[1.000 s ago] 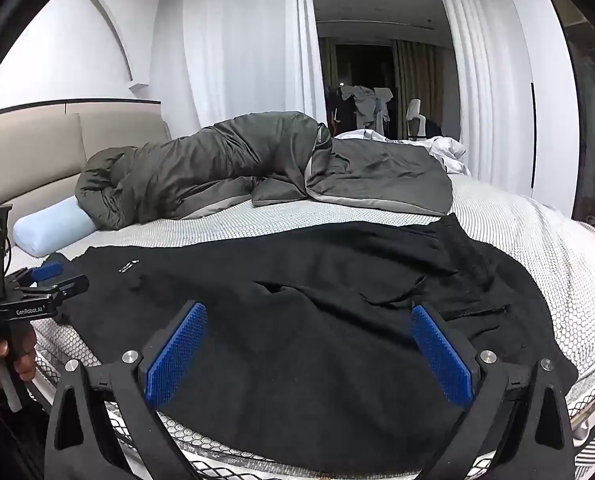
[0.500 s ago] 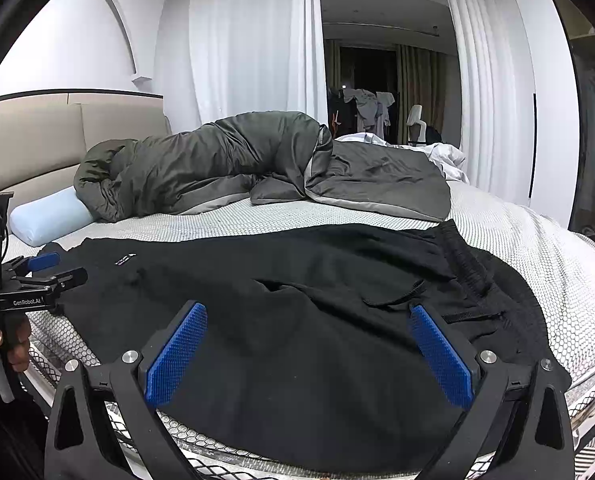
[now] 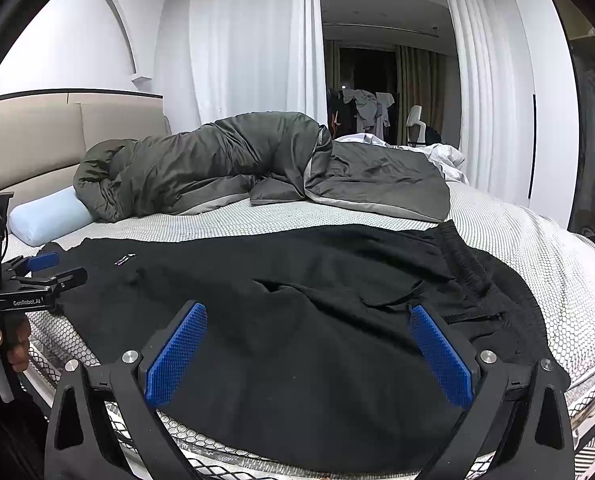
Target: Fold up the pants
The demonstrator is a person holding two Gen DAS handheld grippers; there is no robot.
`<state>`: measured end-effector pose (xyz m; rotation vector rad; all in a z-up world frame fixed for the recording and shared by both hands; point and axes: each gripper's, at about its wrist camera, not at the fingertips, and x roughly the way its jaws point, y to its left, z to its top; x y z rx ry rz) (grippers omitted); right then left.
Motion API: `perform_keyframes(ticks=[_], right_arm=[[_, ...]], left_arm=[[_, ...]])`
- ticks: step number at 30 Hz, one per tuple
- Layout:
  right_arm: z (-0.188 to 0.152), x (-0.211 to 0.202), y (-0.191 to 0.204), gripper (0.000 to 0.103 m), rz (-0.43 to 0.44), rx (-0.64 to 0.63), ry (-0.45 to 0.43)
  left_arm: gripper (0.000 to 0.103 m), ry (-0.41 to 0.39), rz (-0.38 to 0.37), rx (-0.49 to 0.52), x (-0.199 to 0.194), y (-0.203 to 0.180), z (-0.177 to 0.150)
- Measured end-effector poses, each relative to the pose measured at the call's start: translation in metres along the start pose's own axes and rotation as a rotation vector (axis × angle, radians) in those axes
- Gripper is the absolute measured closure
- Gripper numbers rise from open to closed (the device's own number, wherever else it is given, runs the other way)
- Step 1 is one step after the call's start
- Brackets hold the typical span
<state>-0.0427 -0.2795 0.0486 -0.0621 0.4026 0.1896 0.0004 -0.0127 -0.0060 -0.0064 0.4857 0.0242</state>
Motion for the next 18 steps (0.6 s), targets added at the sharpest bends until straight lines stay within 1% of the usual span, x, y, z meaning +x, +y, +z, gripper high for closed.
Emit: perform_keyframes(ticks=[18], right_arm=[[0.0000,-0.0008,-0.0005,0.000,0.000,-0.002,0.002]], left_arm=[[0.001,0.000,0.001,0.000,0.0005,-0.0003,-0.0003]])
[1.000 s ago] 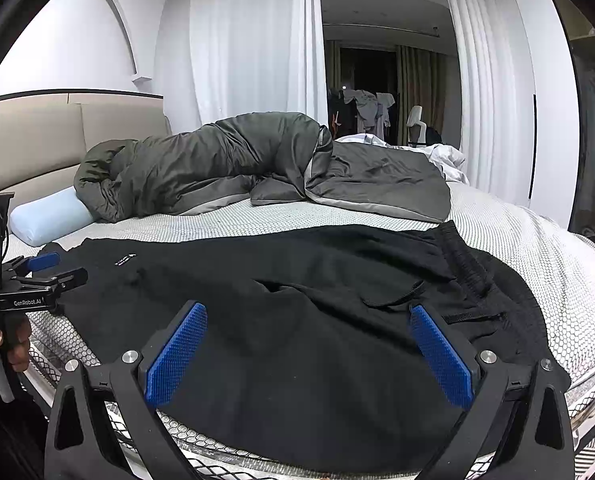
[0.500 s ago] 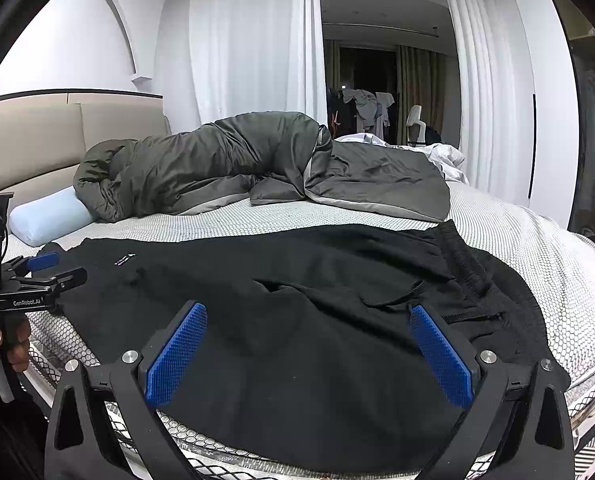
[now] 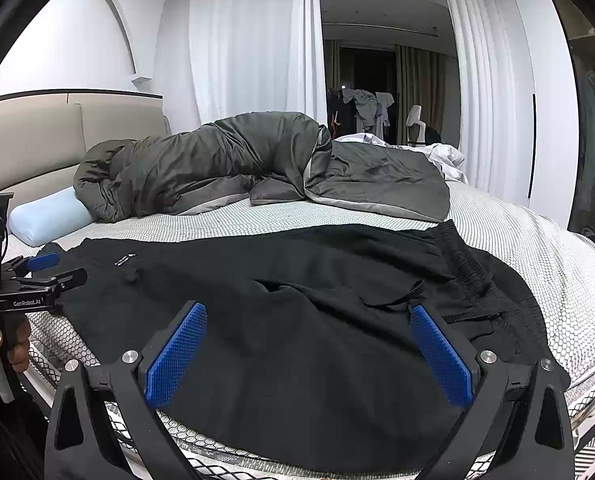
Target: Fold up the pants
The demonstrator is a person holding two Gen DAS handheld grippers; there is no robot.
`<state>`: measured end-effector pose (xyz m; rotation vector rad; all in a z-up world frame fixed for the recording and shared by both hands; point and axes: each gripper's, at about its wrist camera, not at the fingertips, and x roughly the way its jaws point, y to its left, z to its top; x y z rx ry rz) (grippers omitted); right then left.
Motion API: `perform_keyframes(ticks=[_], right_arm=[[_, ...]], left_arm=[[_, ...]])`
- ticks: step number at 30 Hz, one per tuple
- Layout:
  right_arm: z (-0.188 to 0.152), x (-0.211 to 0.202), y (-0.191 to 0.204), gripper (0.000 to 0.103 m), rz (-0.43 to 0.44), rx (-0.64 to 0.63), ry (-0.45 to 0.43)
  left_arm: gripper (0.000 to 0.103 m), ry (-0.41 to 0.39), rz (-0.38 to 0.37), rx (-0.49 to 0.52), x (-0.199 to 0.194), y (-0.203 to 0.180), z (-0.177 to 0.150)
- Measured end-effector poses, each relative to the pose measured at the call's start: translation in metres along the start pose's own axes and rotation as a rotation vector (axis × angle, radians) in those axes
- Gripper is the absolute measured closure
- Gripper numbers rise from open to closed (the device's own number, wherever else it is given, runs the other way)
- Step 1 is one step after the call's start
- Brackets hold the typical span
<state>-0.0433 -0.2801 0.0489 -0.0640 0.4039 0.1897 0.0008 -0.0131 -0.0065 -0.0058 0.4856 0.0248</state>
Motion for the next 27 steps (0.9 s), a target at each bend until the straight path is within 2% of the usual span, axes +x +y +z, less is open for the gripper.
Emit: perform_keyframes(ticks=[23,27], right_arm=[[0.000,0.001,0.001,0.000,-0.006,-0.002,0.014],[0.001,0.000,0.002,0.000,-0.003,-0.001,0.014]], left_arm=[[0.001,0.003,0.000,-0.007,0.000,-0.001,0.001],[0.001,0.011,-0.006,-0.024,-0.005,0.009,0.004]])
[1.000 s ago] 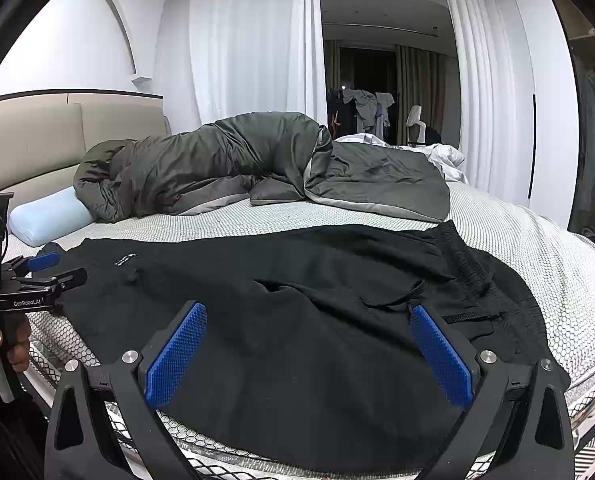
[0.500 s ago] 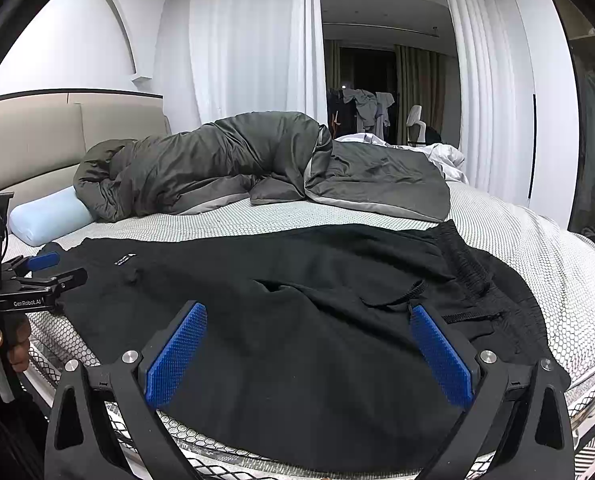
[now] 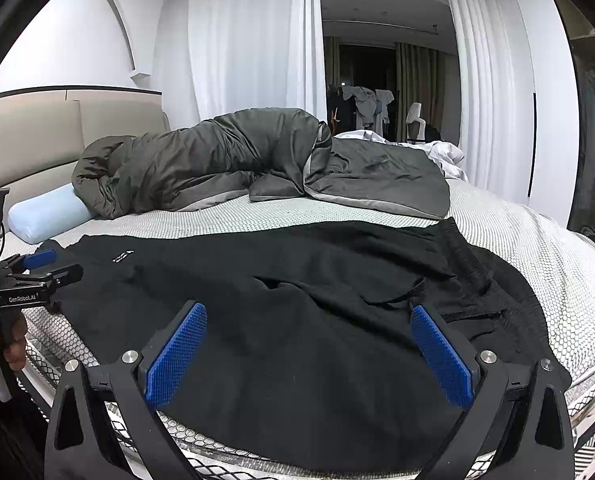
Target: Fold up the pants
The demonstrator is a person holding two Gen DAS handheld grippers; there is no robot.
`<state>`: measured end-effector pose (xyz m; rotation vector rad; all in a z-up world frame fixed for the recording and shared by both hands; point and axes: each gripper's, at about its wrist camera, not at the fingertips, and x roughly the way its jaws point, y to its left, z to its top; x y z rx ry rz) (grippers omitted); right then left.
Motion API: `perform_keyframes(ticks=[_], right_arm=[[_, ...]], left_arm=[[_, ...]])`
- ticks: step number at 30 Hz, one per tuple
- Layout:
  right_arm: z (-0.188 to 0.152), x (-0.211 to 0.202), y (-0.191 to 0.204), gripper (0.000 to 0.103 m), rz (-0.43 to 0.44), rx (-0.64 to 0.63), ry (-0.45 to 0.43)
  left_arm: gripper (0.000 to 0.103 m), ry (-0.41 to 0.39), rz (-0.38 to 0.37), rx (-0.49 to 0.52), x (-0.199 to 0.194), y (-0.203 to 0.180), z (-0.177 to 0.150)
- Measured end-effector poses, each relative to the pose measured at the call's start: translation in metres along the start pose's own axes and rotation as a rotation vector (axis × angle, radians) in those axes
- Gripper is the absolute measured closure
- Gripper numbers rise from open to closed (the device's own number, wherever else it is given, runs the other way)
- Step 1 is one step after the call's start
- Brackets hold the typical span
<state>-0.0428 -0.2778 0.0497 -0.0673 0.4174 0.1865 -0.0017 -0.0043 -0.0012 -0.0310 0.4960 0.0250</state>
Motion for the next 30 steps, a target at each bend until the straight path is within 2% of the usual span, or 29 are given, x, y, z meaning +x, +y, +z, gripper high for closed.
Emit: perform_keyframes(ticks=[6,12,15,16,19,21,24,30], right_arm=[[0.001,0.001,-0.002,0.000,0.009,0.017,0.006],[0.000,0.005,-0.005,0.000,-0.002,0.037,0.034],[-0.002,0.005,-0.005,0.000,-0.009,0.034,0.042],[-0.002,0.006,-0.006,0.000,-0.013,0.034,0.045],[-0.002,0.007,-0.011,0.000,-0.018,0.048,0.048],[-0.002,0.007,-0.015,0.000,-0.023,0.065,0.046],[-0.005,0.006,-0.022,0.000,-0.035,0.086,0.052],[-0.013,0.005,-0.041,0.000,-0.052,0.155,0.105]], left_arm=[[0.001,0.031,0.000,-0.060,0.007,0.016,0.001],[0.001,0.034,0.044,-0.107,0.004,0.038,0.001],[0.001,0.069,0.047,-0.187,0.001,0.057,-0.002],[0.001,0.082,0.025,-0.250,-0.004,0.069,-0.002],[0.001,0.077,0.000,-0.302,-0.016,0.089,-0.002],[0.001,0.074,0.023,-0.310,-0.023,0.103,-0.001],[0.001,0.087,0.097,-0.345,-0.030,0.131,-0.004],[0.001,0.144,0.158,-0.540,-0.033,0.204,-0.021]])
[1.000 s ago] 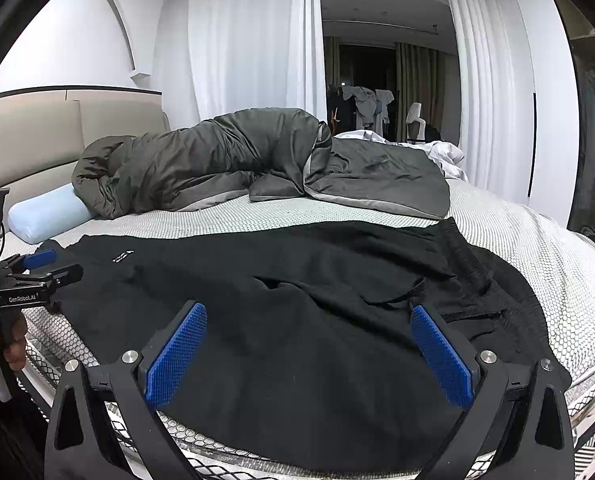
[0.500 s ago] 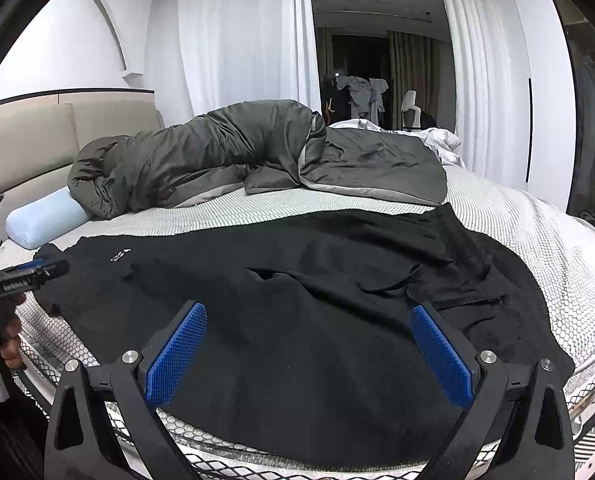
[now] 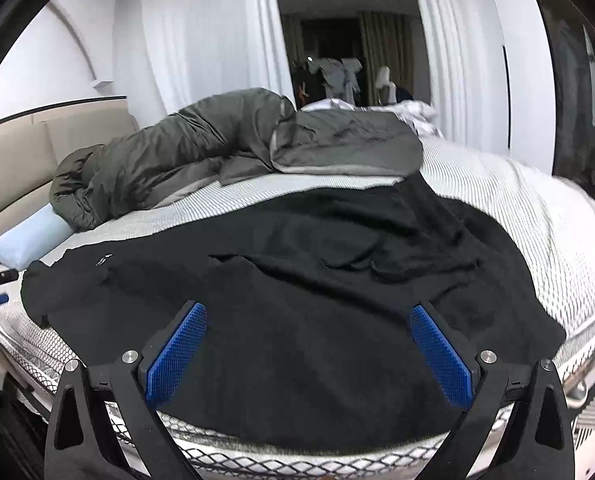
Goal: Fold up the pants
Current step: 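Close the left tool on the black pants' leg edge while the right tool grasps beside it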
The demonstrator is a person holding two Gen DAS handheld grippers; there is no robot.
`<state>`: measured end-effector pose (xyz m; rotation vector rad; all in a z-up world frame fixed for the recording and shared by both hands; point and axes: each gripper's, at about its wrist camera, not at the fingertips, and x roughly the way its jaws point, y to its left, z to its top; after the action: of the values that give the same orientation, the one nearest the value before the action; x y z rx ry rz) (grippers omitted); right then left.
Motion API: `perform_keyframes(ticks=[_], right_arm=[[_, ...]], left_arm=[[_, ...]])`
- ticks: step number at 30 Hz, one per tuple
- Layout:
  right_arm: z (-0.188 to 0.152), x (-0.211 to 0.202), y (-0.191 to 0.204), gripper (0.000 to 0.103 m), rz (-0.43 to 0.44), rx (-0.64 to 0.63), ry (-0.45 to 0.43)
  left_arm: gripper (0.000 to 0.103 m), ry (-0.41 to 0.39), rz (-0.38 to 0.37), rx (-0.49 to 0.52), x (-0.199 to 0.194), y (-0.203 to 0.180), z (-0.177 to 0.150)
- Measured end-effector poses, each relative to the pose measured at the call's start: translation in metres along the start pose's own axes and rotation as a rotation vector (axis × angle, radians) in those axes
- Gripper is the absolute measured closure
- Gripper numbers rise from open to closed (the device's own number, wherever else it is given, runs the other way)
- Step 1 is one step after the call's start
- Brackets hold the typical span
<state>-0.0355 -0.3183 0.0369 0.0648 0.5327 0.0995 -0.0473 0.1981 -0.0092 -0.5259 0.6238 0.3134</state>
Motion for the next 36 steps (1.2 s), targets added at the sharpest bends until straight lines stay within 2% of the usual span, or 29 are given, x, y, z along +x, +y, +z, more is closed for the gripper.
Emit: perform_keyframes(ticks=[3,5,6,7,9,10,11,13,16,19,24,28,30,33,35,36], right_arm=[[0.000,-0.002,-0.005,0.000,0.005,0.023,-0.002],[0.000,-0.002,-0.006,0.000,0.002,0.025,0.000],[0.000,-0.001,-0.006,0.000,0.003,0.024,0.003],[0.000,-0.001,-0.006,0.000,0.002,0.024,0.004],[0.000,0.000,-0.005,0.000,0.005,0.023,0.009],[0.000,0.001,-0.004,0.000,0.004,0.022,0.010],[0.000,0.001,-0.004,0.000,0.002,0.022,0.011],[0.000,0.002,-0.005,0.000,-0.002,0.021,0.013],[-0.001,0.002,-0.006,0.000,-0.019,0.025,0.017],[-0.001,0.004,-0.018,0.000,-0.035,0.055,0.028],[0.003,0.005,-0.055,0.000,-0.100,0.141,0.051],[0.007,0.003,-0.104,0.000,-0.153,0.208,0.125],[0.005,0.006,-0.132,0.000,-0.205,0.206,0.198],[-0.005,0.015,-0.172,0.000,-0.211,0.274,0.278],[-0.014,0.021,-0.191,0.007,-0.169,0.333,0.293],[-0.018,0.026,-0.199,0.022,-0.105,0.376,0.304]], left_arm=[[0.007,0.059,-0.019,-0.094,0.019,0.032,0.009],[0.022,0.113,0.004,-0.130,0.039,0.049,0.015],[0.022,0.135,0.007,-0.158,0.049,0.058,0.017],[0.023,0.145,0.010,-0.166,0.056,0.064,0.019],[0.032,0.147,0.032,-0.164,0.066,0.070,0.021],[0.051,0.133,0.049,-0.164,0.068,0.070,0.023],[0.079,0.126,0.061,-0.162,0.069,0.072,0.023],[0.099,0.107,0.056,-0.160,0.064,0.072,0.023],[0.100,0.035,0.059,-0.140,0.037,0.073,0.015],[0.100,-0.013,0.089,-0.117,0.009,0.090,0.000],[0.100,-0.021,0.139,-0.117,-0.018,0.101,-0.012],[0.100,-0.003,0.139,-0.116,-0.022,0.101,-0.015],[0.100,-0.004,0.145,-0.102,-0.019,0.100,-0.015],[0.100,0.003,0.145,-0.108,-0.013,0.100,-0.015],[0.100,0.010,0.145,-0.116,-0.006,0.100,-0.013],[0.100,0.010,0.145,-0.118,-0.002,0.099,-0.012]])
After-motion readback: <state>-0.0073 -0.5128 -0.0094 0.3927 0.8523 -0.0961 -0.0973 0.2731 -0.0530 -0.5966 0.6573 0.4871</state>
